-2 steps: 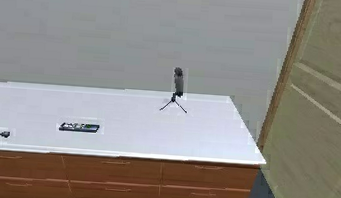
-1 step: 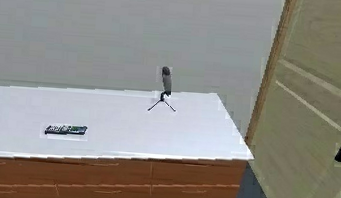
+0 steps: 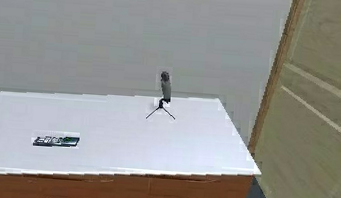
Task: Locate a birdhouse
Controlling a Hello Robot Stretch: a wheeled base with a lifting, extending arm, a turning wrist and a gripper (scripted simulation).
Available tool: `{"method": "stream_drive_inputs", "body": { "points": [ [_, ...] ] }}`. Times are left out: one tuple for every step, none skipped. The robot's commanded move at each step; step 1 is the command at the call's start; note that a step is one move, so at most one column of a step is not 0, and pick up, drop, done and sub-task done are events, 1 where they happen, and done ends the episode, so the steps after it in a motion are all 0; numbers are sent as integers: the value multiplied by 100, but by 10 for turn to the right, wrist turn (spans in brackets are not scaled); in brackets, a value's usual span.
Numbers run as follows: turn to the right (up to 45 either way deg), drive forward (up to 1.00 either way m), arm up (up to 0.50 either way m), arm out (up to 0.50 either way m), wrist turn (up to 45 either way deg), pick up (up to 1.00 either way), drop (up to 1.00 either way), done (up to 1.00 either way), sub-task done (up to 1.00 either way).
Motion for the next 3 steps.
{"method": "stream_drive_inputs", "body": {
  "points": [
    [-450,0,0,0,0,0,0,0,0],
    [-420,0,0,0,0,0,0,0,0],
    [0,45,0,0,0,0,0,0,0]
  ]
}}
